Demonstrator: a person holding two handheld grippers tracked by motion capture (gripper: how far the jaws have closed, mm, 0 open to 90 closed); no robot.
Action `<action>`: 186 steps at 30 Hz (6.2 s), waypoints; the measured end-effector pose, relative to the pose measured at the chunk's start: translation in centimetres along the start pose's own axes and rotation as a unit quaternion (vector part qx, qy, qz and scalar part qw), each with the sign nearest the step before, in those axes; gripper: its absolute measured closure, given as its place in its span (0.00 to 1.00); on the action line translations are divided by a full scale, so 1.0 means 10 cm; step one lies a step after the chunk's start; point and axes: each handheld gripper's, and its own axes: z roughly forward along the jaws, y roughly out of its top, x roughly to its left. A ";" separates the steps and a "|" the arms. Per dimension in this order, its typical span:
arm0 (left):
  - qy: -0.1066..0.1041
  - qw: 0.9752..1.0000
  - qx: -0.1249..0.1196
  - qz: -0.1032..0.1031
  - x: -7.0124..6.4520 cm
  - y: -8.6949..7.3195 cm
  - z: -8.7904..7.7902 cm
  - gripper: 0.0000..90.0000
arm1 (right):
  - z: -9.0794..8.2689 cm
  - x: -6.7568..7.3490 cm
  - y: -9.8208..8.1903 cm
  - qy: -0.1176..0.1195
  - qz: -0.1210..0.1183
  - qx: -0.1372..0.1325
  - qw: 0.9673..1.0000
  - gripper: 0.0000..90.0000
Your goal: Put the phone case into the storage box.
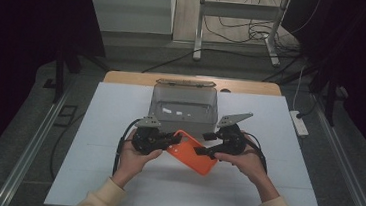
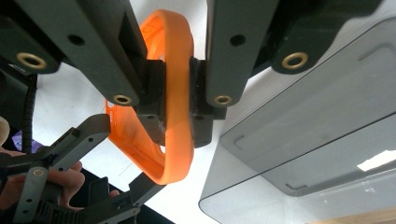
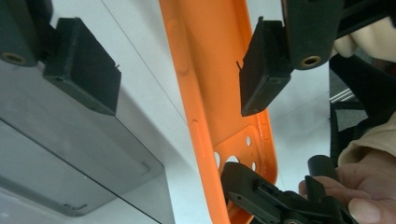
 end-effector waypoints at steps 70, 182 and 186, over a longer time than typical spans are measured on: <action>0.027 1.000 0.011 -0.001 0.00 -0.02 -0.01 0.22 | 0.00 0.13 0.01 0.008 -0.077 0.020 0.997 0.89; 0.140 0.990 0.030 -0.001 0.31 -0.90 -0.57 0.19 | -0.17 0.15 0.04 -0.075 -0.083 0.020 0.993 0.89; 0.140 0.990 0.032 -0.002 0.31 -0.90 -0.56 0.19 | -0.20 0.15 0.05 -0.080 -0.084 0.016 0.993 0.89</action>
